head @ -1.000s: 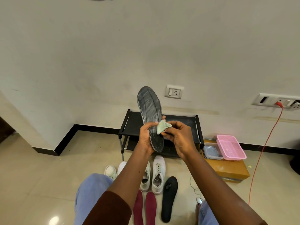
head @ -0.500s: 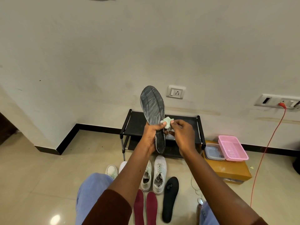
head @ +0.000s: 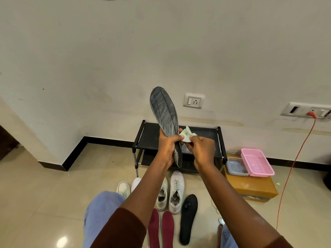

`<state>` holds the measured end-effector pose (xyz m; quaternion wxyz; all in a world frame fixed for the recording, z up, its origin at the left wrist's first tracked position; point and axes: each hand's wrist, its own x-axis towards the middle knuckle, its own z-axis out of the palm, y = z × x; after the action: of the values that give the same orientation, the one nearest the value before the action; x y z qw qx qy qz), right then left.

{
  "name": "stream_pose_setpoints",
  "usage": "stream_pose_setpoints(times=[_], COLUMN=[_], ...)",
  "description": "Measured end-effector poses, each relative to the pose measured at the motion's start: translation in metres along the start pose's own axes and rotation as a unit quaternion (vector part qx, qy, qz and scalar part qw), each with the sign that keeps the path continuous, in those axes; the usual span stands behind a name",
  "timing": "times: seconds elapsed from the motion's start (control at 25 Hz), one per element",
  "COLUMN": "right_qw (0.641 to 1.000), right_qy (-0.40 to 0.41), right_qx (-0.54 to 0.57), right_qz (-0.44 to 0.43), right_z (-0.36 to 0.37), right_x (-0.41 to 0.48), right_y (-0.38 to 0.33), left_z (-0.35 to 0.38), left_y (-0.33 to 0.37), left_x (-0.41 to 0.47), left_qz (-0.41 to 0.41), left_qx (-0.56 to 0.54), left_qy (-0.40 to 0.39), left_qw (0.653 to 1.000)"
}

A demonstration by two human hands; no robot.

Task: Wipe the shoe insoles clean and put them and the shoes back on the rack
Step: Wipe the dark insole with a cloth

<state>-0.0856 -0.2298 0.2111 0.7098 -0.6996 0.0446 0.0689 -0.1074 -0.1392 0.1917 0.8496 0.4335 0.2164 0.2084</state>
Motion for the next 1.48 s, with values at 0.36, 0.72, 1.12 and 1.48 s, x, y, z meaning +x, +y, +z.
stream_pose_setpoints(times=[0.36,0.72,1.12,1.48], right_qw=[0.898,0.926,0.905,0.748], right_qy=[0.020,-0.026,0.089,-0.241], right_qx=[0.377,0.291,-0.230,-0.417], right_qz=[0.224,0.241,-0.346,-0.458], right_z=[0.003,-0.001,-0.014,0.001], right_x=[0.005,0.022,0.001,-0.039], right_y=[-0.014,-0.015,-0.027,0.014], left_z=[0.008,0.004,-0.020,-0.031], left_y=[-0.019,-0.028,-0.013,-0.008], left_x=[-0.012,-0.014,-0.010,0.004], left_qz=[0.022,-0.023,-0.136,-0.127], left_qx=[0.004,-0.031,-0.280,-0.320], left_qy=[0.029,-0.008,-0.142,-0.170], left_qw=[0.999,0.999,0.940,0.923])
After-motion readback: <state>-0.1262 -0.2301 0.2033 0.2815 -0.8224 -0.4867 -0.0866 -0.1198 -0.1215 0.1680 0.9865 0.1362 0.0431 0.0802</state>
